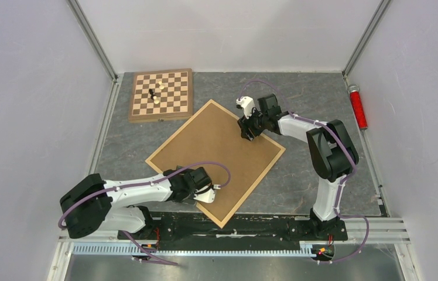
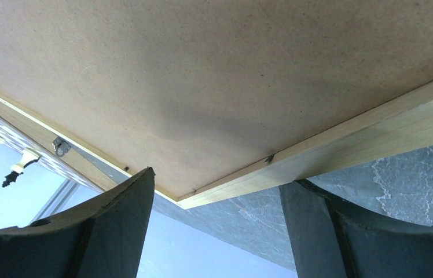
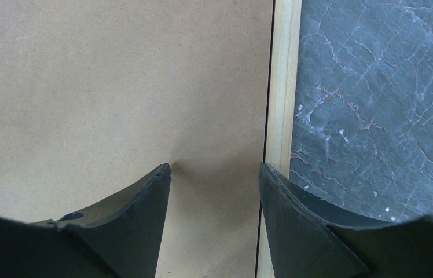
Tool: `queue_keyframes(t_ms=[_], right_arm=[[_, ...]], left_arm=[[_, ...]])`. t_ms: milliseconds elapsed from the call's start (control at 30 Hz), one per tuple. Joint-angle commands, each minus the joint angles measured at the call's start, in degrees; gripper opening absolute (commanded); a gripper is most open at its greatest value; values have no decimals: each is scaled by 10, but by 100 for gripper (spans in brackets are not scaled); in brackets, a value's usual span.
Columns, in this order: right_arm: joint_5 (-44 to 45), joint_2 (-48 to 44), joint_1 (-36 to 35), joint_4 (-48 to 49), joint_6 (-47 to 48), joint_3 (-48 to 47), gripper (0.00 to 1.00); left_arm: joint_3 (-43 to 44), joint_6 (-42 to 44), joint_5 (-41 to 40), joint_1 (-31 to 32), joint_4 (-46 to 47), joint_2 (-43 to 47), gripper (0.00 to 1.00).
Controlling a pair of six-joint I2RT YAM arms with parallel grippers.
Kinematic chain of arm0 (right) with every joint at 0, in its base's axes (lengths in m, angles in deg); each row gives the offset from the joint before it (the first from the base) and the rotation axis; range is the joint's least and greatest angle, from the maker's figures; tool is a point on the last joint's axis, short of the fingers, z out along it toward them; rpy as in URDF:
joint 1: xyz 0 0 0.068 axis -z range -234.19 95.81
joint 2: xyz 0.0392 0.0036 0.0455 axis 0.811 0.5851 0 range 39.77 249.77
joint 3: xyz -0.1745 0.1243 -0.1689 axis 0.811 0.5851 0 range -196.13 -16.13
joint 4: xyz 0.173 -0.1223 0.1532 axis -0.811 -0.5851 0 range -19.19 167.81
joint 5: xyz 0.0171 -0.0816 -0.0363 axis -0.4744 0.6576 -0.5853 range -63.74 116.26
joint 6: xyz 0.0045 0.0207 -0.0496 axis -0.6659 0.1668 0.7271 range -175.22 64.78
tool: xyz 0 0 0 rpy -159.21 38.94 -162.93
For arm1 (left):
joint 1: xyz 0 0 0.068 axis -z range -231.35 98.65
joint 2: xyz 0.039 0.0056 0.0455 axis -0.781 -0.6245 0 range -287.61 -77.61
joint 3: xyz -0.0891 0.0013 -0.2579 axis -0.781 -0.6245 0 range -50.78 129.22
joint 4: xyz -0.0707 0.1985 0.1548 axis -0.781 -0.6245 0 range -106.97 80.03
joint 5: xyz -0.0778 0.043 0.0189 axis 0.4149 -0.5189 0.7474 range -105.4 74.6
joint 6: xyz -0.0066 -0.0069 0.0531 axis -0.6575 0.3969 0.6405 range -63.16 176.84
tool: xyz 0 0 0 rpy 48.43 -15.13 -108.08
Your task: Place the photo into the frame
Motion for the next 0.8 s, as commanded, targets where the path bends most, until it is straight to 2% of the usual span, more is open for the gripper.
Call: queue_keyframes(t_ms=[0,767], right_arm=[[-100,23,-56,-56,-34,37,59],[-157,15,-105,-59,-57,65,57]], left_arm=[[3,-3,45,-9,140,-26,84],[15,-6,38,-9,155,-55,83]])
